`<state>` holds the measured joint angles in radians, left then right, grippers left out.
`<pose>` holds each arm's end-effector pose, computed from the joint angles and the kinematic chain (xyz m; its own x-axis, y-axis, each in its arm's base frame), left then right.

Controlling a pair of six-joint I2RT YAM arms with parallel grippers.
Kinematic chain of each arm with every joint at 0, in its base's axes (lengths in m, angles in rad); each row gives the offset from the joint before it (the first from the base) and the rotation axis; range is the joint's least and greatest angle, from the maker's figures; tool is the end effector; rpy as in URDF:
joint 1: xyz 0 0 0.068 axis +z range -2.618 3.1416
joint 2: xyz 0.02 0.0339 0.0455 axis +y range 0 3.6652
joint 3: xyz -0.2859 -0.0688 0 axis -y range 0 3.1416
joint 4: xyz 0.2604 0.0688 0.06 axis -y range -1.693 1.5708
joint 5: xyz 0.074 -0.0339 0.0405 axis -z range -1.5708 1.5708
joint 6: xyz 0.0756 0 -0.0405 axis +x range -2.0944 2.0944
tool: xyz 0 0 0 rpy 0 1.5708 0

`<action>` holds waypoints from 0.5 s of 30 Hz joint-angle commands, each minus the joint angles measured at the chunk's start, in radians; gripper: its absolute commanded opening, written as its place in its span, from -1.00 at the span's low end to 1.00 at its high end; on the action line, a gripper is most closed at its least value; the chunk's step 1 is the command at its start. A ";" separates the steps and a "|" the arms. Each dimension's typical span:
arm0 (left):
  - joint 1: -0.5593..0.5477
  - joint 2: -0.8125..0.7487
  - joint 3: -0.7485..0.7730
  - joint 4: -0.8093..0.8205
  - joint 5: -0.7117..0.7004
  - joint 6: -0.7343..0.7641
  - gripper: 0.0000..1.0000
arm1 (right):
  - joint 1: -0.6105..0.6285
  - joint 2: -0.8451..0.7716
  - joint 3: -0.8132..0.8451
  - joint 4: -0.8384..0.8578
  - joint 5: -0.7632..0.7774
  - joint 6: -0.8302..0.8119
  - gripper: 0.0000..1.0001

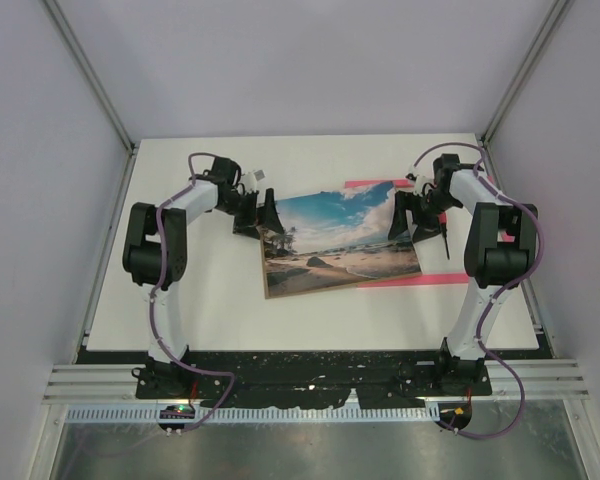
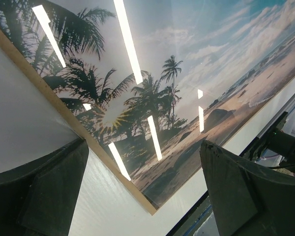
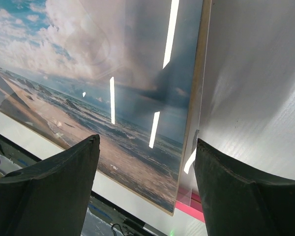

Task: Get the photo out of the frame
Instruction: Adjust the photo frame at the center of the board.

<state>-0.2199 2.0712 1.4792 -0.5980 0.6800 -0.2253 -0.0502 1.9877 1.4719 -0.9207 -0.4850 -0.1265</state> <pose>0.4347 -0.1459 0.1456 -0.9720 0.0393 -0.2319 0.1852 0.7352 -0.6520 0.4120 0.0146 0.1591 -0.9796 -0.0625 -0.1911 -0.1427 0.8859 0.4414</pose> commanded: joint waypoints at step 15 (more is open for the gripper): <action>-0.019 -0.033 -0.022 0.055 0.081 -0.019 0.99 | 0.156 -0.131 0.013 -0.029 0.238 -0.012 0.57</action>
<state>-0.2195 2.0693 1.4673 -0.5751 0.6991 -0.2325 0.0357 1.9282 1.4719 -0.9428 -0.3023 -0.1417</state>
